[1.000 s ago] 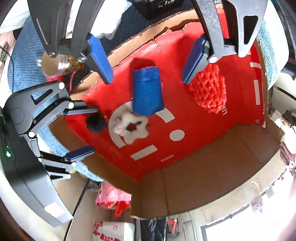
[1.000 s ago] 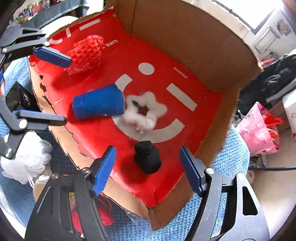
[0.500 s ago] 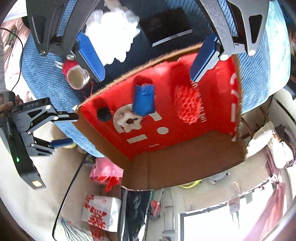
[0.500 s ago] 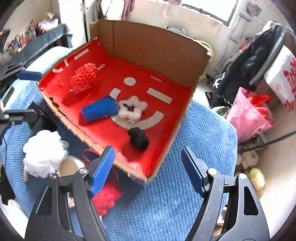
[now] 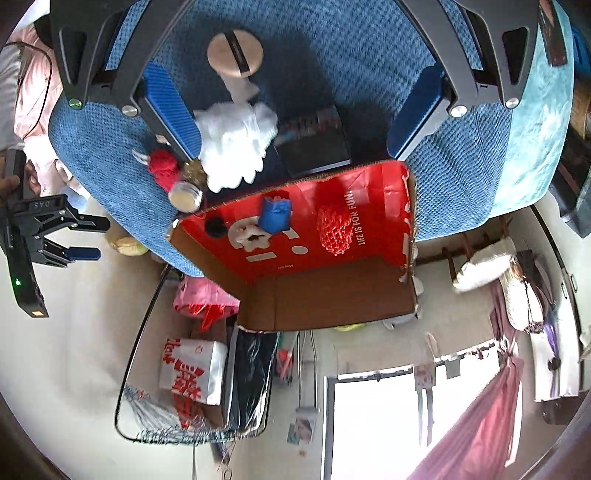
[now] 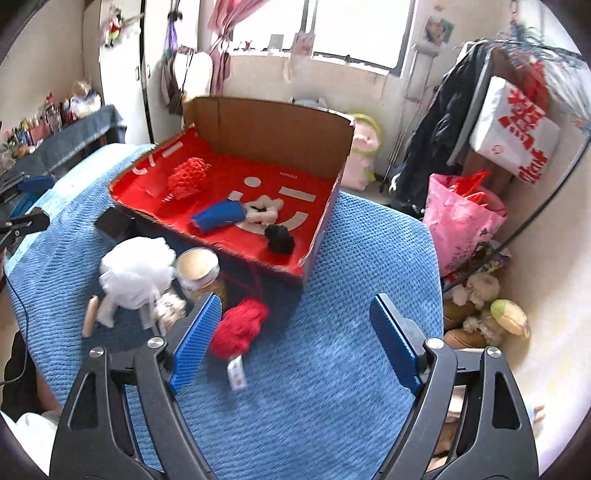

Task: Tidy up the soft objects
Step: 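Withdraw both tools from the box back toward the items on the blanket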

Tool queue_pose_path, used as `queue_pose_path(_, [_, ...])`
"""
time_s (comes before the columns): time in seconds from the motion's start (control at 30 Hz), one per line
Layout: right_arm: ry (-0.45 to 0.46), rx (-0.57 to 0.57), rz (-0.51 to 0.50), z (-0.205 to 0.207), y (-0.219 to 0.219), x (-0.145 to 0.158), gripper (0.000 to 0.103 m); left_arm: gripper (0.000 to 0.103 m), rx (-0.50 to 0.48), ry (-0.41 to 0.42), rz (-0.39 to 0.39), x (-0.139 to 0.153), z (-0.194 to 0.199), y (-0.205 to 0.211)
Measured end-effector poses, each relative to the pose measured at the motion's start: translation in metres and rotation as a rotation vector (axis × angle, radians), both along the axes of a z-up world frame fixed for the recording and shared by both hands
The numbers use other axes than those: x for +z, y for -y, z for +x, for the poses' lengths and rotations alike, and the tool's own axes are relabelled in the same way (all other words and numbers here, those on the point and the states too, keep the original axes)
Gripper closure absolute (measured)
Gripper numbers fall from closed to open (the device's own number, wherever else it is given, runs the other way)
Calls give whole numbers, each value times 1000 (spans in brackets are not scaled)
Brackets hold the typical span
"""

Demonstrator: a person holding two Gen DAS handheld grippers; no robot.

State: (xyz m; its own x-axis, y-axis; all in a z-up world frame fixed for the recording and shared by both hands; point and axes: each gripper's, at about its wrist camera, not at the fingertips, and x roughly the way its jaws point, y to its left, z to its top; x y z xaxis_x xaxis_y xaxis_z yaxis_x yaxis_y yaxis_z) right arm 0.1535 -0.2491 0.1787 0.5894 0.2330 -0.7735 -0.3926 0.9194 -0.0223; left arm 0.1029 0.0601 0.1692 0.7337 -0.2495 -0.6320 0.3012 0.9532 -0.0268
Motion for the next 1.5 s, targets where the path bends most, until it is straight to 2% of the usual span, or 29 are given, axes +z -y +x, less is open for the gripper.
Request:
queue_pose_path(0.13, [67,-39,33,-41,-2,1,11,0,15,36,-27,-12,-31,2])
queue_pose_path(0.27, [89,-71,83,-76,-8,-8,11,0,15,54,-46,-21,-56,6])
queue_pose_path(0.37, [72,-66,138,-94,-12,-15,10,0,24,76,-42,-19,-72,8])
queue_pose_path(0.57, [89,-67,147,-118,-20,-19,10,0,36,130,-47,-10,-104,9])
queue_pose_path(0.7, [106,-73,176,-131,-23,-21,10,0,34,147,-58,-15,-120,12])
queue_pose_path(0.83, [124,-91,190,-140,-28,-29,10,0,35,88,-113,-36,-118,11])
queue_pose_path(0.97, [107,-81,227,-139,-32,-43,10,0,60,64,-99,-60,-107,14])
queue_pose_path(1.13, [71,-61,222,-129,-46,-64,10,0,52,-20,-115,-91,-86,19])
queue_pose_path(1.3, [45,-24,204,-123,-60,-76,10,0,57,-51,-116,-106,-76,19])
queue_pose_path(1.5, [36,20,206,-114,-69,-78,10,0,34,-72,-114,-110,-66,22])
